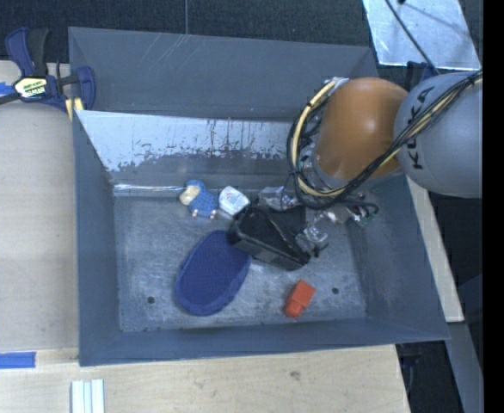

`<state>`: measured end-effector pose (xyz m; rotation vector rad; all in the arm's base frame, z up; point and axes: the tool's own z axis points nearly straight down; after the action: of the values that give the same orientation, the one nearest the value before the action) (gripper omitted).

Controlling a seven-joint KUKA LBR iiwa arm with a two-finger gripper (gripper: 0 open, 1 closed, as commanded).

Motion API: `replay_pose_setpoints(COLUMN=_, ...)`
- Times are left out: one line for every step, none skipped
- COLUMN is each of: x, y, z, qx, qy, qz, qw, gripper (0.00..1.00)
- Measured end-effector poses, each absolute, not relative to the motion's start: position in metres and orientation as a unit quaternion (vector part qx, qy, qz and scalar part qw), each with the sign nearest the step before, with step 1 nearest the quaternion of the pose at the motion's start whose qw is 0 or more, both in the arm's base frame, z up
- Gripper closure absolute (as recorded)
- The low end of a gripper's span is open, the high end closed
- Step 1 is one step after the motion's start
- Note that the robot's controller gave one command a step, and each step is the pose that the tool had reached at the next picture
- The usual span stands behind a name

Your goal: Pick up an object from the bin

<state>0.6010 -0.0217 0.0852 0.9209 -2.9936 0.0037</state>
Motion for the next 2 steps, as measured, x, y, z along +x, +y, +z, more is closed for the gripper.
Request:
replay_pose_setpoints(x=0.5982, y=-0.0273, z=0.0762, qx=0.282, qy=-0.959, qz=0.001, qw=0.001, gripper=0.00)
replay_pose_setpoints(x=0.6051, y=-0.0338, z=0.0828, qx=0.281, qy=-0.960, qz=0.010, qw=-0.011, gripper=1.00)
